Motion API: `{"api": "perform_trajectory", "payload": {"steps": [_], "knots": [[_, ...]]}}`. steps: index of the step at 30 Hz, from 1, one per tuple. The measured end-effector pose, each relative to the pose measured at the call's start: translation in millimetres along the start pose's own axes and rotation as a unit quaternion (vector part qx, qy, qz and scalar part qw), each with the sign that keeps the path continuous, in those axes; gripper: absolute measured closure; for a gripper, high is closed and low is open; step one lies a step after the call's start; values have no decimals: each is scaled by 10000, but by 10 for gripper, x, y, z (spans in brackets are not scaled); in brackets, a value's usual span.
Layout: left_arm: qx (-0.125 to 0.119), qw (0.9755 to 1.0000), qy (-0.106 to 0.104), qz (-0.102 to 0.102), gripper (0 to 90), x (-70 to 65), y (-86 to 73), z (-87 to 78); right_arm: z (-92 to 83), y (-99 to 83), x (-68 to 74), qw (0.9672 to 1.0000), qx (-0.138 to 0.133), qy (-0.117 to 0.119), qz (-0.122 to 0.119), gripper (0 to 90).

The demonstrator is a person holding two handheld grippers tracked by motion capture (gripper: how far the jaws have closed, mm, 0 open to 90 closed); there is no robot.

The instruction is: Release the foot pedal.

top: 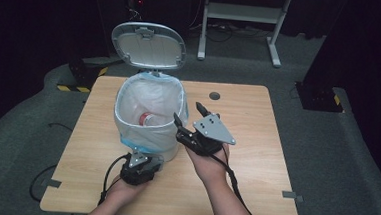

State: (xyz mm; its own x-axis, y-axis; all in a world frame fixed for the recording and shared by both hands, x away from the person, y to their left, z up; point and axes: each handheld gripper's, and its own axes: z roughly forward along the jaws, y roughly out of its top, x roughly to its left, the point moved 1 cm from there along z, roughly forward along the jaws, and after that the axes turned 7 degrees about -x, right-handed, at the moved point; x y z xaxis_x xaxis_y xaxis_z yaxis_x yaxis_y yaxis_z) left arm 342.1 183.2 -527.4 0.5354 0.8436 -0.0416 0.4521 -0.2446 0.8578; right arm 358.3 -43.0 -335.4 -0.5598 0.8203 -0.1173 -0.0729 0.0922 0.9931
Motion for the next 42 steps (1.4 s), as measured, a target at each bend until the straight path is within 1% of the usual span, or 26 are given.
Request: {"api": "perform_trajectory", "payload": {"steps": [3,8,11,13,14,15,17,19,20,22,23,24,26,27,29,30,31,32,33,34,35,37,38,39,41,42], "knots": [[-21,10000,5,1,536,-1,0,1,-58,-155,-70,9998,187,-78,-13,314],[-11,10000,4,9,536,0,1,1,-151,-447,-208,9984,522,-208,57,315],[-9,10000,0,8,536,1,2,1,-210,-683,-294,9962,802,-341,48,313],[-12,10000,3,4,536,-1,2,1,-246,-885,-365,9931,1098,-420,34,292],[-12,10000,5,4,536,-1,1,1,-262,-951,-394,9919,1185,-452,38,289],[-9,10000,5,8,536,0,2,0,-295,-1060,-445,9903,1290,-509,95,290],[-4,10000,6,7,536,0,2,0,-346,-1209,-528,9880,1429,-554,210,289],[-8,10000,8,0,536,-2,3,1,-414,-1391,-636,9831,1680,-646,328,283],[-6,10000,8,2,536,-1,3,1,-438,-1446,-674,9812,1773,-678,342,278],[-8,10000,10,-1,536,-2,3,1,-506,-1576,-772,9759,2015,-753,381,263],[-9,10000,13,2,536,-3,3,1,-538,-1634,-822,9729,2144,-791,346,252],[-15,10000,19,10,536,-6,2,1,-578,-1702,-874,9684,2314,-880,300,240],[-23,10000,23,8,536,-10,2,1,-628,-1807,-949,9612,2559,-971,354,232],[-20,10000,24,11,536,-11,2,0,-638,-1861,-982,9563,2717,-996,411,224],[-21,10000,49,40,536,-16,2,-2,-628,-1964,-1039,9441,3092,-1014,520,209],[-19,10000,51,42,536,-17,2,-2,-621,-2023,-1059,9390,3250,-952,596,202],[-15,10000,53,35,536,-18,3,-2,-619,-2056,-1062,9357,3338,-936,649,172],[20,10000,49,69,536,-12,4,-6,-618,-2082,-1068,9346,3347,-960,734,143],[23,10000,51,67,536,-13,5,-7,-630,-2100,-1072,9336,3320,-1048,851,142],[27,10000,50,68,536,-12,5,-7,-634,-2097,-1065,9329,3321,-1092,862,144],[26,10000,53,71,536,-13,5,-7,-634,-2095,-1056,9332,3315,-1117,819,144],[26,9999,6,123,530,-10,6,-13,-632,-2092,-1029,9331,3310,-1143,821,152],[42,9999,-110,87,505,-5,8,-11,-629,-2093,-1026,9326,3309,-1150,870,152],[74,9998,-175,82,451,-5,18,-17,-625,-2094,-1024,9318,3312,-1178,906,144],[145,9996,-253,65,390,-16,33,-40,-597,-2092,-991,9313,3316,-1200,913,145],[125,9994,-307,120,371,-22,37,-76,-589,-2089,-976,9314,3321,-1187,897,146]]}}
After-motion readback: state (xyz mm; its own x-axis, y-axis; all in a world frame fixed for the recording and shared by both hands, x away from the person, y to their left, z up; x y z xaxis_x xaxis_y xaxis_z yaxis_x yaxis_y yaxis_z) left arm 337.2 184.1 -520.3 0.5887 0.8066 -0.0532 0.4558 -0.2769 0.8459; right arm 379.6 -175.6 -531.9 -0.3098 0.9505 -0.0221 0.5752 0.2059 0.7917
